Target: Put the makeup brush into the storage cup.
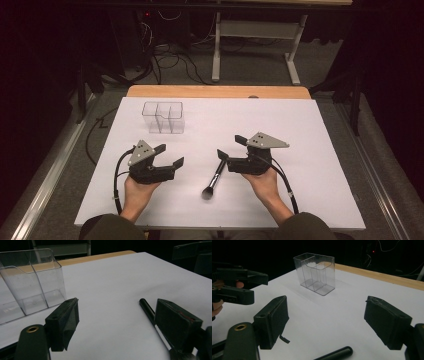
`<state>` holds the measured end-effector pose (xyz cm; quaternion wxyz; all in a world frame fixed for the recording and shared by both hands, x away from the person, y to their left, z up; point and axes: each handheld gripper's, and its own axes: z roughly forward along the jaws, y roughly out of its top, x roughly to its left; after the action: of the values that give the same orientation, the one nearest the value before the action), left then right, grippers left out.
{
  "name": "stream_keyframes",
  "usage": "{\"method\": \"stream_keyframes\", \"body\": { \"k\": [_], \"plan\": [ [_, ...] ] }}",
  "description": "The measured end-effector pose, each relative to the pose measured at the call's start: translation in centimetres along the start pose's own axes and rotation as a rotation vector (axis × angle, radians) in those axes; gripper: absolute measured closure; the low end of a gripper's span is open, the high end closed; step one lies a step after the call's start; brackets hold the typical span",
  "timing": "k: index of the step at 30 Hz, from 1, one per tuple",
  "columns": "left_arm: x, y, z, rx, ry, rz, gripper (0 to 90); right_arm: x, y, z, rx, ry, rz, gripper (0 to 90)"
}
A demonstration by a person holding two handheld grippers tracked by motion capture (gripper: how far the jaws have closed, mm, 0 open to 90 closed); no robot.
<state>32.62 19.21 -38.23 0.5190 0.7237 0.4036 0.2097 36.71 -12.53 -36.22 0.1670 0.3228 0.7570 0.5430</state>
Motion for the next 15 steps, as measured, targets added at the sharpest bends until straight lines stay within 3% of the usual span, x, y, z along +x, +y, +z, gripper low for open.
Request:
{"method": "stream_keyframes", "body": {
  "k": [15],
  "plan": [
    [0.0, 0.0, 0.0, 0.0, -0.001, 0.0, 20.3, 0.8, 0.5, 1.6, 0.007, 0.027, 0.001, 21.2]
  ]
}}
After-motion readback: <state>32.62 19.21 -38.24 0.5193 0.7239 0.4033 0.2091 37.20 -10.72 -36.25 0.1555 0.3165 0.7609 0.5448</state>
